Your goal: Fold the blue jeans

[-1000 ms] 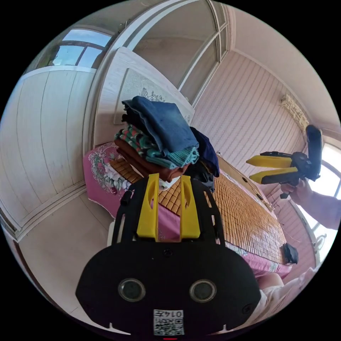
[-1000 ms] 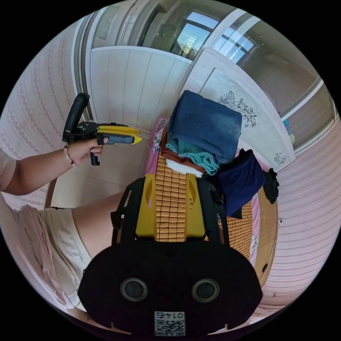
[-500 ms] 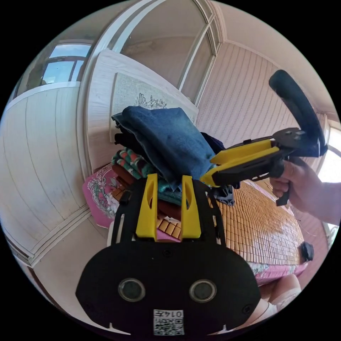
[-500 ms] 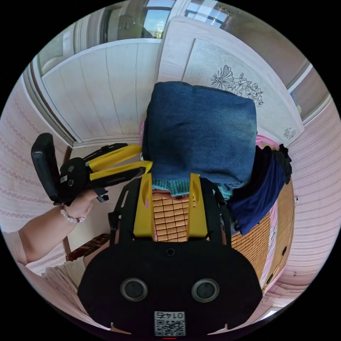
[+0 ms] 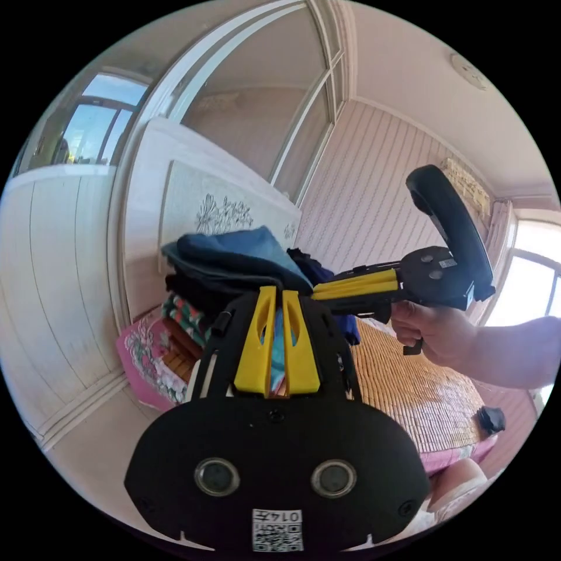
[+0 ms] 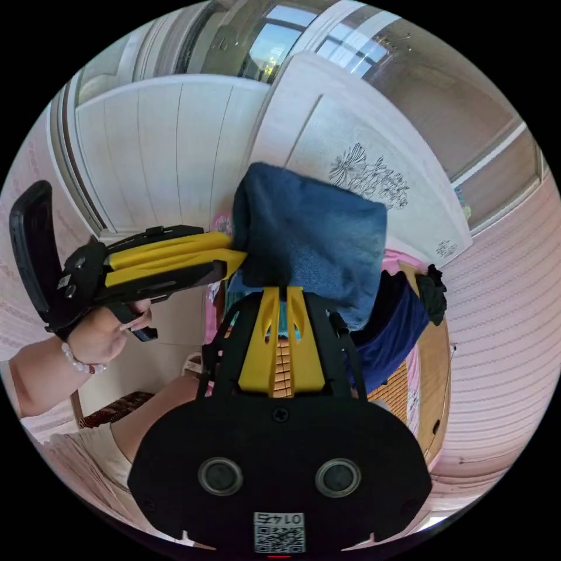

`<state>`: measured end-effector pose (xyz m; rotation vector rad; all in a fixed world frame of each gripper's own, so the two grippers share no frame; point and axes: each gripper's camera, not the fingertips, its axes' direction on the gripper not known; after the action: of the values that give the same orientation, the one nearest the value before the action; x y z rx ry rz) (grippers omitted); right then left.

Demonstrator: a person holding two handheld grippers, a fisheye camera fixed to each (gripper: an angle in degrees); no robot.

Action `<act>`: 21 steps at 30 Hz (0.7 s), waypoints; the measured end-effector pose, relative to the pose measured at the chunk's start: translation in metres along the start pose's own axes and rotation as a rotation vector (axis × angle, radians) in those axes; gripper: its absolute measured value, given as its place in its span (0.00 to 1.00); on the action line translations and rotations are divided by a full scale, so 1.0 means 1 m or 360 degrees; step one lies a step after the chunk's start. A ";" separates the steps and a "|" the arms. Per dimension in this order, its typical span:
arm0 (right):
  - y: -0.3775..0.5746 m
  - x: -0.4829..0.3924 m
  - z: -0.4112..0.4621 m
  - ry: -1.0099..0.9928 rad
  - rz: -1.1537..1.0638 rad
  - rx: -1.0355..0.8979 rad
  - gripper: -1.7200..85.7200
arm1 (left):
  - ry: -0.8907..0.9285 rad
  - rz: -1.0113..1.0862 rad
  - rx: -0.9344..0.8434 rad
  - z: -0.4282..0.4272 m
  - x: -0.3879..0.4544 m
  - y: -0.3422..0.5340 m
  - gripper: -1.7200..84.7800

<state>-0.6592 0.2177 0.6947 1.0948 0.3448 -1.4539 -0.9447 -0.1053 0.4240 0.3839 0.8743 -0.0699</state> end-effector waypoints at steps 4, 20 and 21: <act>0.016 0.058 -0.101 0.0066 0.0205 0.0428 0.03 | 0.0165 0.0115 0.0291 -0.032 0.042 -0.066 0.01; 0.384 0.139 -0.232 0.0418 0.1338 0.0475 0.03 | 0.1431 0.0870 0.0079 0.011 0.390 -0.021 0.02; 0.397 0.143 -0.219 0.0419 0.1361 0.0351 0.03 | 0.1443 0.0866 -0.0001 0.025 0.400 -0.005 0.02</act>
<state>-0.1897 0.2022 0.6237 1.3847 -0.1148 -0.5946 -0.6698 -0.0809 0.1336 0.6578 1.6255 0.6540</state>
